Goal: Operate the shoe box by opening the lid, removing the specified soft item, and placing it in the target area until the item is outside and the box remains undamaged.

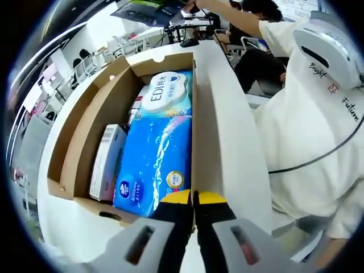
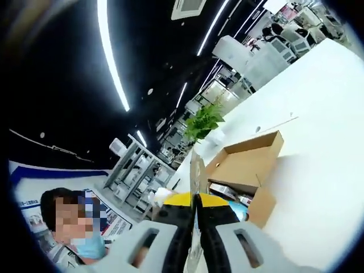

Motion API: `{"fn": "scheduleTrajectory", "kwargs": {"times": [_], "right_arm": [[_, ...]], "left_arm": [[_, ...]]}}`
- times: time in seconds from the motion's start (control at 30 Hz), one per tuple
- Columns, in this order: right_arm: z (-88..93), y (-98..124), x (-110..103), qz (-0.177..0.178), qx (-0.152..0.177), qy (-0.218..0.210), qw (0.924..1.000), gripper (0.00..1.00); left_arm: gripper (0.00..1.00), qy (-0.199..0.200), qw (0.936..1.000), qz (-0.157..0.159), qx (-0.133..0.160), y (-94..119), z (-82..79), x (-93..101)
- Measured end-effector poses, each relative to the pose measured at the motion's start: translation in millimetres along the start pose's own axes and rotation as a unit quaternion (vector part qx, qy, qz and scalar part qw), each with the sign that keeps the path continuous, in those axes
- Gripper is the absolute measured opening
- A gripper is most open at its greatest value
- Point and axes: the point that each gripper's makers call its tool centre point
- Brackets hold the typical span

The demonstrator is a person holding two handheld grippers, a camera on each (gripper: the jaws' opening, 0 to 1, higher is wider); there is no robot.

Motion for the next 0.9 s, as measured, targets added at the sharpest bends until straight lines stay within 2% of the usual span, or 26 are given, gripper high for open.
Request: {"fn": "scheduleTrajectory", "kwargs": {"times": [0.07,0.2,0.33,0.5,0.57,0.6,0.77,0.9], "right_arm": [[5.6,1.4,9.6,0.001,0.002,-0.009,1.0,0.0],[10.4,4.7,14.9,-0.007,0.01,-0.02,0.9997,0.0],[19.2,9.8,22.9,-0.009,0.005,-0.025,0.9996,0.0],[35.5,17.6,46.0,-0.013,-0.005,-0.055,0.9984,0.0],[48.2,22.7,44.3,-0.036,-0.035,-0.06,0.9969,0.0],[54.3,24.2,47.4,-0.034,-0.047,-0.06,0.9965,0.0],[57.5,23.3,53.9,-0.009,-0.033,-0.061,0.9976,0.0],[57.5,22.0,47.9,-0.013,-0.03,-0.058,0.9978,0.0]], "left_arm": [[0.01,0.0,1.0,-0.001,0.0,0.0,0.1,0.0],[0.01,0.0,1.0,-0.001,0.0,0.1,0.3,0.2],[0.01,0.0,1.0,0.0,0.001,0.0,0.3,0.3],[0.01,-0.002,1.0,-0.005,0.005,-0.2,0.2,0.8],[0.01,-0.004,1.0,-0.006,0.006,-0.3,0.1,1.1],[0.01,-0.004,1.0,-0.007,0.006,-0.3,-0.1,1.1],[0.01,-0.004,1.0,-0.007,0.005,-0.3,-0.6,1.0],[0.01,-0.002,1.0,-0.006,0.005,-0.3,-0.9,1.3]]}}
Point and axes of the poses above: the point that each gripper's makers call its tool centre point, and the gripper's own axes: y roughly backward along the fingers, x roughly to its right, z roughly out of its underside, and after that the axes turned 6 degrees about y, right-handed
